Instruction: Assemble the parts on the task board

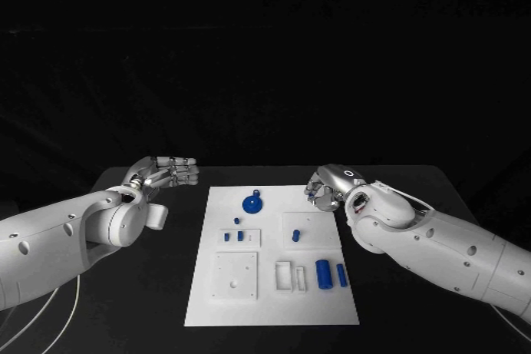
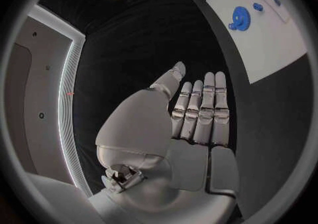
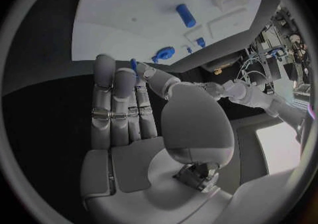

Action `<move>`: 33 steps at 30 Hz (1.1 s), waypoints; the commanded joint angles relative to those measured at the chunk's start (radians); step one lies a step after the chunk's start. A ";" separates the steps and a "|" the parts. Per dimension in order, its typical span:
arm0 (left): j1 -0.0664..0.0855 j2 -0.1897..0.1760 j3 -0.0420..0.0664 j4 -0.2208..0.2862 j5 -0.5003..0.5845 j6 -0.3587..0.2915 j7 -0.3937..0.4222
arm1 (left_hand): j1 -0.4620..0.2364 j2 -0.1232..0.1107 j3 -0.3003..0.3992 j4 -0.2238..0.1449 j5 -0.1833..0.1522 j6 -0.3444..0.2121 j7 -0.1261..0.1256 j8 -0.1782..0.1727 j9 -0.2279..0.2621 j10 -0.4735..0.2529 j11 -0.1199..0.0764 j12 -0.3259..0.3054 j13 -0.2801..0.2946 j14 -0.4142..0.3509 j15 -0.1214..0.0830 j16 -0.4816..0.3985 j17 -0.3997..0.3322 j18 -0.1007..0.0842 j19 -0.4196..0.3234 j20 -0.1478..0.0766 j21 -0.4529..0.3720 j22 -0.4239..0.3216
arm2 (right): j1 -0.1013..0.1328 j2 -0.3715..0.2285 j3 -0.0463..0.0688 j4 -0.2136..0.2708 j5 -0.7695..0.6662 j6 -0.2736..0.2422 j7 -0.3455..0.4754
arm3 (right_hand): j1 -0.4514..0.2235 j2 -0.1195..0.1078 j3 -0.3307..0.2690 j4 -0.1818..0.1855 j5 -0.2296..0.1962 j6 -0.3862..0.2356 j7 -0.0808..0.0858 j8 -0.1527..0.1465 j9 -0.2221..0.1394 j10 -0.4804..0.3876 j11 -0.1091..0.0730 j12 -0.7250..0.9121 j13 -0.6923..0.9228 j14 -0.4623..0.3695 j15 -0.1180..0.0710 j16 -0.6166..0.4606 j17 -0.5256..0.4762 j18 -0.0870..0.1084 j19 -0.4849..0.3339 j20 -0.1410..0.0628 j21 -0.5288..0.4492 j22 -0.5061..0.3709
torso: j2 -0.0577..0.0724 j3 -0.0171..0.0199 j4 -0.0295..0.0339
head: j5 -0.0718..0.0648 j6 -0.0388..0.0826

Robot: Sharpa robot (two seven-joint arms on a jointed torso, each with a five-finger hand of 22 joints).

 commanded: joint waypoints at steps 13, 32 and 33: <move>0.002 0.036 0.000 -0.016 -0.008 -0.016 -0.009 | -0.001 0.009 -0.007 0.002 0.001 0.005 0.005 0.004 0.002 0.000 0.001 0.002 0.000 0.008 -0.002 -0.003 0.001 0.005 0.007 0.000 0.005 0.001 | -0.054 0.030 0.010 0.129 0.125 -0.046 0.090 | 0.007 0.013 -0.016 -0.008 0.012 0.002 0.000 0.006 0.002 0.024 -0.022 0.004 0.002 0.002 -0.006 -0.002 -0.001 0.017 0.027 -0.003 -0.014 0.005 | -0.012 -0.0132 0.0032 | 0.048 0.001; 0.002 0.110 -0.002 -0.059 -0.018 0.003 0.001 | 0.001 0.011 -0.008 0.006 -0.002 0.006 0.009 0.004 0.002 0.004 0.000 0.002 -0.001 0.009 -0.003 -0.003 0.001 0.004 0.006 0.000 0.004 -0.003 | -0.096 0.148 -0.118 0.133 -0.008 0.018 0.055 | 0.003 0.020 -0.021 -0.017 0.009 0.000 0.001 0.006 0.002 0.020 -0.021 0.004 0.001 0.004 -0.006 -0.004 -0.004 0.015 0.032 -0.003 -0.025 0.010 | -0.022 -0.0223 0.0052 | 0.127 -0.024; 0.002 0.112 -0.002 -0.060 -0.019 0.003 0.001 | 0.001 0.011 -0.008 0.006 -0.002 0.006 0.009 0.004 0.002 0.004 0.000 0.002 -0.001 0.009 -0.003 -0.003 0.001 0.004 0.005 0.000 0.003 -0.004 | -0.097 0.151 -0.123 0.132 -0.014 0.018 0.053 | 0.003 0.020 -0.021 -0.017 0.009 0.000 0.001 0.006 0.002 0.020 -0.021 0.004 0.001 0.004 -0.006 -0.004 -0.004 0.015 0.032 -0.003 -0.025 0.010 | -0.022 -0.0220 0.0055 | 0.129 -0.026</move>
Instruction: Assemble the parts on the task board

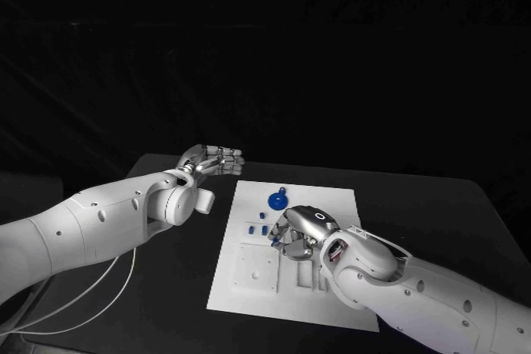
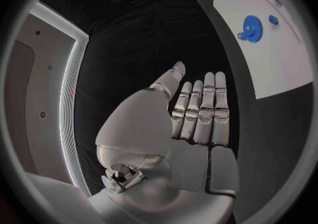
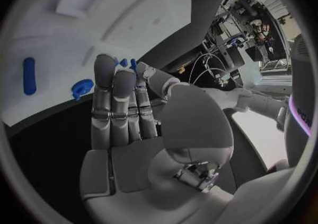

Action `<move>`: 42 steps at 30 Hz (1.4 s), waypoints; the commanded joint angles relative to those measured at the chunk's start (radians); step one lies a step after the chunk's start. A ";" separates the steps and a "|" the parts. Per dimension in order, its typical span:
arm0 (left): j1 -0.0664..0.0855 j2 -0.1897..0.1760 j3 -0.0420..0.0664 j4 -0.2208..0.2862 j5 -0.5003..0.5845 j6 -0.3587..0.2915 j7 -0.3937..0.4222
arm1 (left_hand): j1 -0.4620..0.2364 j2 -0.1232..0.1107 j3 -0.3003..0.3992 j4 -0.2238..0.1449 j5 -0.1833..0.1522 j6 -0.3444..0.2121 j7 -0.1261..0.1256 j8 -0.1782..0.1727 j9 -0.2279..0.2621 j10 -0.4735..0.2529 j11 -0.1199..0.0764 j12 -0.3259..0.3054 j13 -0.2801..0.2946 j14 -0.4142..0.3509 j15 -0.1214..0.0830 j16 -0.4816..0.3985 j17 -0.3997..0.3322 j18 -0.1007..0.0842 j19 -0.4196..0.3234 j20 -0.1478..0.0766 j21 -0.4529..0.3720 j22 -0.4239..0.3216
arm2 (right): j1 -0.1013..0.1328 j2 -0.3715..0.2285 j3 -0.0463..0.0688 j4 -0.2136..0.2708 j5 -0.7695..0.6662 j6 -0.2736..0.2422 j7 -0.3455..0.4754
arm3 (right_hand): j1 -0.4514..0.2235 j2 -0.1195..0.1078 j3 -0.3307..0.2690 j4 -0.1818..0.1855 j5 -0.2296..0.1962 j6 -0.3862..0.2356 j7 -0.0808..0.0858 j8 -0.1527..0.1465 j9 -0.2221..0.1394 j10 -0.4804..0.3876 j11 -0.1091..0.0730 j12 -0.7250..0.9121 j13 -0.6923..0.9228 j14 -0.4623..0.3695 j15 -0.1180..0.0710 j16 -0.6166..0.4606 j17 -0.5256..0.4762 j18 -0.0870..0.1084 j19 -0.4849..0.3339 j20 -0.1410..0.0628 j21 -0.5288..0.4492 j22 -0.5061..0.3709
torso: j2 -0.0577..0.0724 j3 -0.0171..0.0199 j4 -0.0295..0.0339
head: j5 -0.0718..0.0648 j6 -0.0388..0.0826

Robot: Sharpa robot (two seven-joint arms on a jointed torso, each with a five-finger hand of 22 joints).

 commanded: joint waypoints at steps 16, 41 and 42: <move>0.002 0.024 0.000 -0.012 -0.018 0.022 0.007 | 0.002 0.011 -0.004 0.006 -0.003 0.002 0.006 0.004 0.002 0.003 0.001 0.001 -0.001 0.004 0.002 -0.003 0.001 0.004 0.005 0.000 0.003 -0.004 | -0.021 0.039 -0.044 -0.032 -0.126 0.011 -0.052 | -0.005 0.004 0.008 -0.008 0.010 0.003 -0.001 0.006 0.002 0.021 -0.019 0.003 0.000 0.003 -0.006 0.000 -0.004 0.014 0.033 -0.003 -0.003 0.008 | 0.001 0.0017 0.0006 | 0.051 -0.029; 0.002 0.024 0.000 -0.019 -0.018 0.035 0.003 | 0.007 0.009 -0.020 0.025 -0.022 0.002 0.005 0.004 0.002 -0.003 0.002 0.002 0.000 -0.003 0.004 -0.002 0.001 0.003 0.013 0.004 0.001 -0.053 | -0.028 0.059 -0.069 -0.071 -0.165 -0.005 -0.070 | -0.005 0.003 0.014 -0.009 0.002 0.004 -0.001 0.006 0.002 0.022 -0.020 0.003 0.000 0.003 -0.006 0.003 -0.007 0.014 0.033 -0.003 -0.005 0.013 | 0.001 0.0008 -0.0042 | 0.073 -0.045; 0.002 0.024 0.000 -0.019 -0.018 0.035 0.003 | 0.007 0.009 -0.020 0.025 -0.022 0.002 0.005 0.004 0.002 -0.003 0.002 0.002 0.000 -0.003 0.004 -0.002 0.001 0.003 0.013 0.004 0.001 -0.053 | -0.029 0.060 -0.071 -0.072 -0.166 -0.005 -0.070 | -0.005 0.003 0.014 -0.009 0.001 0.004 -0.001 0.006 0.002 0.022 -0.020 0.003 0.000 0.003 -0.006 0.003 -0.007 0.014 0.033 -0.003 -0.005 0.013 | 0.001 0.0004 -0.0038 | 0.073 -0.045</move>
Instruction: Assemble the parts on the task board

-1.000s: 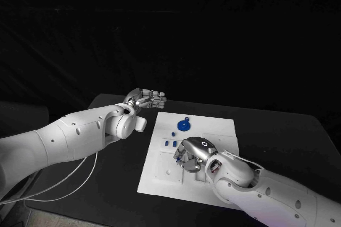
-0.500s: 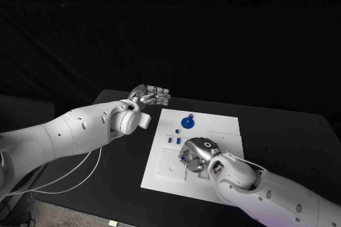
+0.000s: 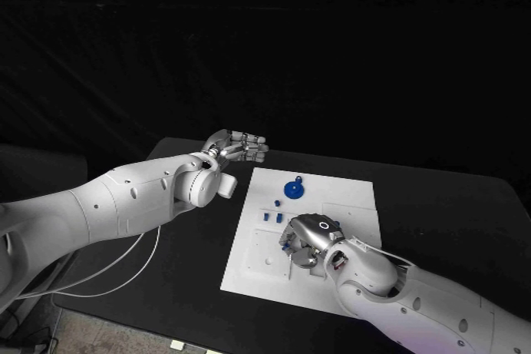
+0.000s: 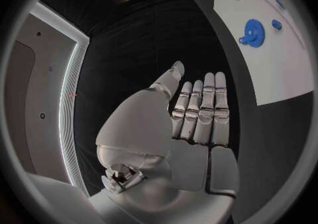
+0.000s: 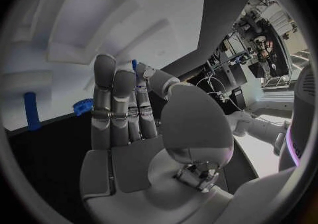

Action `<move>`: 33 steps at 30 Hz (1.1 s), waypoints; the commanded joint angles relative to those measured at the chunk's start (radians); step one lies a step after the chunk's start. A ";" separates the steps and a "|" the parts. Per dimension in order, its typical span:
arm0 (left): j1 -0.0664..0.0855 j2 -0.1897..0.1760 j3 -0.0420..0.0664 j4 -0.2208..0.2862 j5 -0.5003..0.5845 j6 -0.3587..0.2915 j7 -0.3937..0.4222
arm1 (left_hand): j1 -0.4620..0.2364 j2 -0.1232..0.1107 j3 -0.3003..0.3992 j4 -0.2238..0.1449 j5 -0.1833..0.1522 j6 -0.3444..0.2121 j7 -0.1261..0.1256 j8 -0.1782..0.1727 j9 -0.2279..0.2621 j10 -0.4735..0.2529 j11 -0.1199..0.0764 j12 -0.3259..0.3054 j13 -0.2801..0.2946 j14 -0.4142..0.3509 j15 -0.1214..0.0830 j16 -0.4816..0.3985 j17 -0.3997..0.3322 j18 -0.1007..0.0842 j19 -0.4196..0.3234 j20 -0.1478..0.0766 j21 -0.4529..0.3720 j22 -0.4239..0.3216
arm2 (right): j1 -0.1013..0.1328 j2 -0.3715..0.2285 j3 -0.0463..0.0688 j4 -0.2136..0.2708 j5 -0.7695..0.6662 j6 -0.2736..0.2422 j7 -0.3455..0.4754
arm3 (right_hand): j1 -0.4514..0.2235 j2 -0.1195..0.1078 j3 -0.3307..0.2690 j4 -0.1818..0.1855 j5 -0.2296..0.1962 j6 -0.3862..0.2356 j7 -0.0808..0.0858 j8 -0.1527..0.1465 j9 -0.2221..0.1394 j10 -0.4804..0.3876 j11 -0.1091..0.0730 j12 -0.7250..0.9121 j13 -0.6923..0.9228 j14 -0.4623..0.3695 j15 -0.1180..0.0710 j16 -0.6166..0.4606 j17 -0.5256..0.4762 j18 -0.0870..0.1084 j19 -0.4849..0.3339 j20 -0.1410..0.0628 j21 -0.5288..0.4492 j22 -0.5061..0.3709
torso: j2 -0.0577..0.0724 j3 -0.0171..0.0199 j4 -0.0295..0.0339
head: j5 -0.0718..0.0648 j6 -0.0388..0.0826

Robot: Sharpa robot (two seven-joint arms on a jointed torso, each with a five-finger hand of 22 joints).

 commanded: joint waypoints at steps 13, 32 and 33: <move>0.002 0.003 0.001 0.001 -0.004 0.021 0.004 | 0.005 0.006 0.000 0.005 -0.001 0.002 0.005 0.004 0.002 -0.004 0.002 0.002 0.000 -0.004 0.004 -0.003 0.001 0.003 0.012 0.000 0.003 -0.020 | -0.003 0.006 -0.015 -0.006 -0.025 -0.007 -0.012 | -0.002 0.006 0.008 0.002 -0.003 0.004 -0.001 0.003 0.001 0.023 -0.018 0.003 0.001 0.001 -0.008 0.005 -0.002 0.014 0.032 -0.005 -0.005 0.002 | 0.000 -0.0020 0.0019 | 0.001 -0.005; 0.002 0.005 0.001 0.001 -0.007 0.032 -0.005 | 0.006 0.006 0.000 0.004 0.000 0.002 0.004 0.004 0.002 -0.006 0.003 0.002 0.000 -0.005 0.005 -0.003 0.001 0.003 0.012 0.000 0.004 -0.027 | -0.003 0.020 -0.030 -0.025 -0.001 0.012 -0.019 | -0.015 -0.005 0.002 0.021 0.038 -0.057 0.017 0.001 -0.004 -0.045 0.002 0.001 -0.002 -0.002 0.005 -0.003 -0.013 0.016 0.026 0.005 -0.020 0.004 | -0.001 -0.0032 0.0019 | -0.001 -0.009; 0.002 0.005 0.001 0.001 -0.008 0.033 -0.006 | 0.005 0.007 0.000 0.005 0.000 0.003 0.005 0.005 0.002 -0.007 0.003 0.002 0.000 -0.005 0.005 -0.003 0.001 0.003 0.012 0.000 0.005 -0.028 | -0.003 0.020 -0.031 -0.026 0.003 0.013 -0.018 | -0.016 -0.008 0.000 0.024 0.045 -0.069 0.020 0.001 -0.004 -0.060 0.006 0.001 -0.002 -0.002 0.009 -0.003 -0.013 0.017 0.026 0.008 -0.021 0.004 | -0.001 -0.0029 0.0016 | -0.001 -0.010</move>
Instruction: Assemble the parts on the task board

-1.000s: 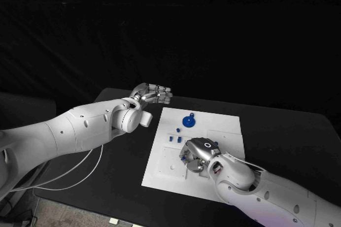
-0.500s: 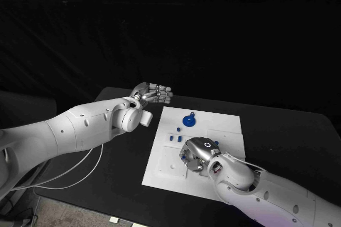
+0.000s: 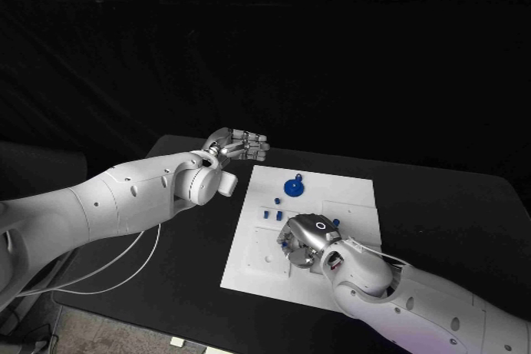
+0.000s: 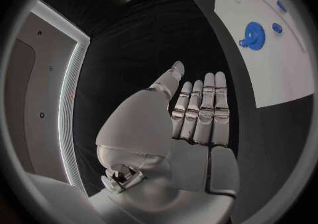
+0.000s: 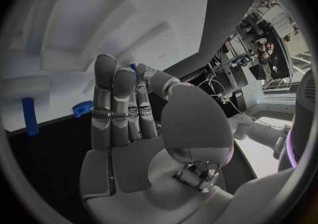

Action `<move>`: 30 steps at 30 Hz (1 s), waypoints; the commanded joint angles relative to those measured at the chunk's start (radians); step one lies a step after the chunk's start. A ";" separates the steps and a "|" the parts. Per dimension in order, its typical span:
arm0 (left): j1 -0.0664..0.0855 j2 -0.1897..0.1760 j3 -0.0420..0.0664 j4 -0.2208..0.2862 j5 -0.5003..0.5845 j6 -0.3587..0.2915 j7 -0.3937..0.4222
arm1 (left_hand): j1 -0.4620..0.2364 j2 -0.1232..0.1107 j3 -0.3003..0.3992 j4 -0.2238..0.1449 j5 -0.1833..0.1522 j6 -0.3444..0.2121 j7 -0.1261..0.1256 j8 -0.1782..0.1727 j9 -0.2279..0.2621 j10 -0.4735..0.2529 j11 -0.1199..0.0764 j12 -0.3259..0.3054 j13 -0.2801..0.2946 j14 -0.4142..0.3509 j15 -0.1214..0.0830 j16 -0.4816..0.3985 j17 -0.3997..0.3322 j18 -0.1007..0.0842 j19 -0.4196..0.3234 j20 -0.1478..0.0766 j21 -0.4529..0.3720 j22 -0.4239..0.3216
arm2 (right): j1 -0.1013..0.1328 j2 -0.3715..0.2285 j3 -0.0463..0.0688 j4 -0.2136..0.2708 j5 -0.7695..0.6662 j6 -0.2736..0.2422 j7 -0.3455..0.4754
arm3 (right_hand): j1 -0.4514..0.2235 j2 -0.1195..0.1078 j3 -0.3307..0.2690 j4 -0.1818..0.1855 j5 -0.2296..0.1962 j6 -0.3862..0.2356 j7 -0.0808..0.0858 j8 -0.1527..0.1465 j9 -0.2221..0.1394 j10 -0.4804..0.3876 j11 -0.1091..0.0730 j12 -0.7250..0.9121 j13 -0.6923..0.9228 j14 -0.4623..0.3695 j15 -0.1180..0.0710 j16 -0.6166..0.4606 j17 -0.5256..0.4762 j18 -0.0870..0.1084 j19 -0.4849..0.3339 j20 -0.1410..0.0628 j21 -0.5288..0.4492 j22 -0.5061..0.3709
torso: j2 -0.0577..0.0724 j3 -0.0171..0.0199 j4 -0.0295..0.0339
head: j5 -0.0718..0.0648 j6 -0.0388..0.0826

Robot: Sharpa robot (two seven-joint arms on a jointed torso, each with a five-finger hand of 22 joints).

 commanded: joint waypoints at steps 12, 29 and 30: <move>0.002 0.002 0.001 0.002 -0.009 0.026 -0.006 | 0.006 0.007 -0.002 0.006 -0.001 0.002 0.005 0.004 0.002 -0.009 0.003 0.002 0.000 -0.002 0.004 -0.003 0.002 0.004 0.010 -0.001 0.008 0.000 | -0.005 0.003 -0.015 -0.014 0.051 0.017 0.016 | -0.015 -0.046 -0.050 0.040 0.021 -0.106 0.028 0.004 -0.004 -0.143 0.044 0.001 -0.003 0.002 0.043 -0.005 -0.018 0.033 0.039 0.044 -0.030 -0.025 | 0.000 0.0017 -0.0010 | 0.000 -0.003; 0.002 -0.003 0.000 0.000 -0.009 0.034 -0.011 | 0.004 0.008 -0.004 0.009 -0.002 0.002 0.004 0.004 0.002 -0.011 0.004 0.002 0.000 -0.005 0.005 -0.003 0.002 0.004 0.008 0.000 0.007 -0.001 | -0.005 -0.041 -0.012 0.045 0.105 -0.070 0.031 | 0.023 -0.055 -0.190 0.061 0.026 -0.135 0.024 0.004 -0.005 -0.209 0.057 0.001 -0.003 -0.001 0.046 -0.005 -0.048 0.049 0.042 0.050 -0.026 -0.088 | -0.001 0.0032 -0.0018 | -0.020 0.016; 0.002 -0.003 0.000 0.000 -0.009 0.033 -0.011 | 0.004 0.008 -0.004 0.009 -0.002 0.002 0.004 0.004 0.002 -0.011 0.004 0.002 0.000 -0.005 0.005 -0.003 0.002 0.004 0.008 0.000 0.007 -0.001 | -0.005 -0.046 -0.008 0.052 0.109 -0.072 0.031 | 0.023 -0.055 -0.194 0.062 0.027 -0.136 0.024 0.004 -0.005 -0.210 0.057 0.001 -0.003 -0.001 0.046 -0.005 -0.048 0.049 0.042 0.050 -0.024 -0.091 | -0.001 0.0035 -0.0021 | -0.022 0.018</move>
